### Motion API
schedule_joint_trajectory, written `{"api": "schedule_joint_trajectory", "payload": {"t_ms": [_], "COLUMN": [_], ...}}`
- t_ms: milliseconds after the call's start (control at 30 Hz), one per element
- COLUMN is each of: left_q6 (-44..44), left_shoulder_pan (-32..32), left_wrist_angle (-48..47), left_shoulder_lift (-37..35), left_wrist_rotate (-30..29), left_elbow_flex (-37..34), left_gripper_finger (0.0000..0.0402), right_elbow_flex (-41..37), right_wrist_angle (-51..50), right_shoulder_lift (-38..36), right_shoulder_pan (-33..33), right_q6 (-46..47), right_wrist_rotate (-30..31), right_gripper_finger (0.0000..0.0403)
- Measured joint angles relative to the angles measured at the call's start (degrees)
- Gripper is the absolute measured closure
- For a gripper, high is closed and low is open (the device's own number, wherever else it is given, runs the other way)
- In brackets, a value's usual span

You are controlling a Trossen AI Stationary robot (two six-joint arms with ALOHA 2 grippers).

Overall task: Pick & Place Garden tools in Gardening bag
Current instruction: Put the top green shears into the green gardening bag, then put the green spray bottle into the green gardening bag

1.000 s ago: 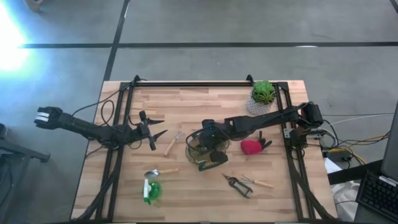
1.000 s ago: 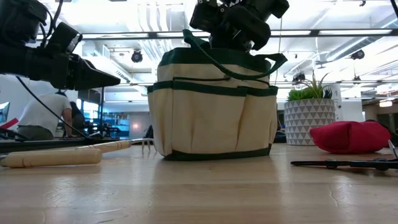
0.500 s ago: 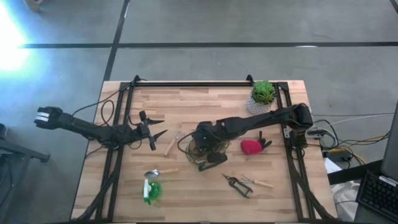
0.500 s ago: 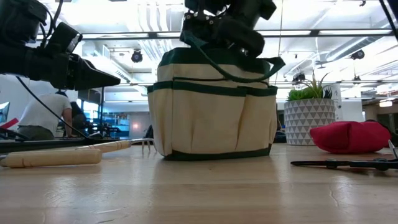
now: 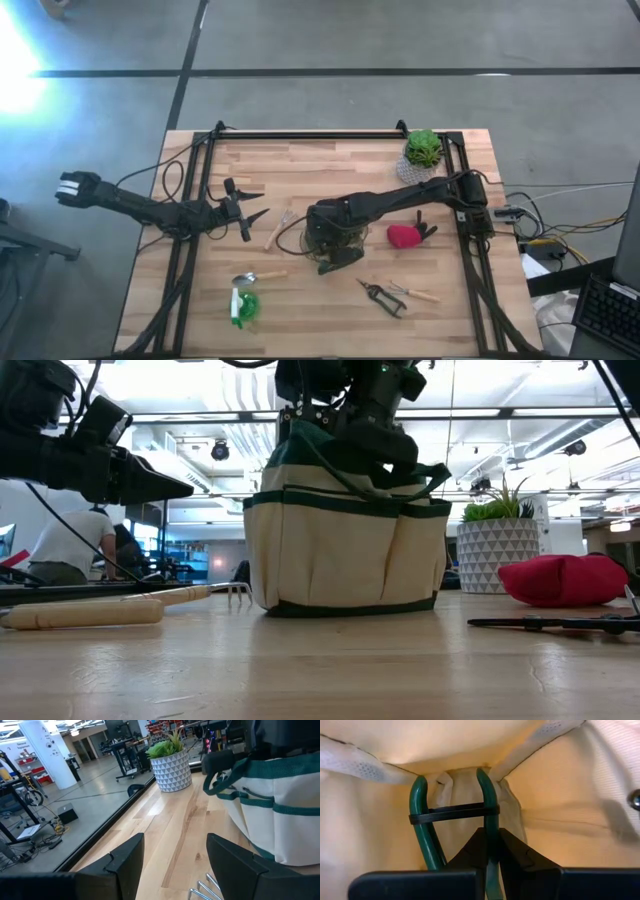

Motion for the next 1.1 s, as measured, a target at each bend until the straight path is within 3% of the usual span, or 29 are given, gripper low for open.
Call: {"api": "schedule_joint_trajectory", "payload": {"t_ms": [467, 1100], "left_q6": [0.00, -0.02], "left_shoulder_pan": [0.02, 0.01], "left_wrist_angle": [0.02, 0.02], "left_shoulder_lift": [0.00, -0.01], "left_wrist_rotate": [-0.02, -0.01], "left_elbow_flex": [0.01, 0.00], "left_gripper_finger": [0.0183, 0.0183], "right_elbow_flex": [-0.02, -0.07], "right_wrist_angle": [0.11, 0.17], "right_shoulder_lift": [-0.11, -0.22], "right_shoulder_pan": [-0.02, 0.09], "right_q6": [-0.43, -0.17], "right_wrist_rotate": [0.28, 0.25], "right_gripper_finger": [0.0379, 0.0270]}}
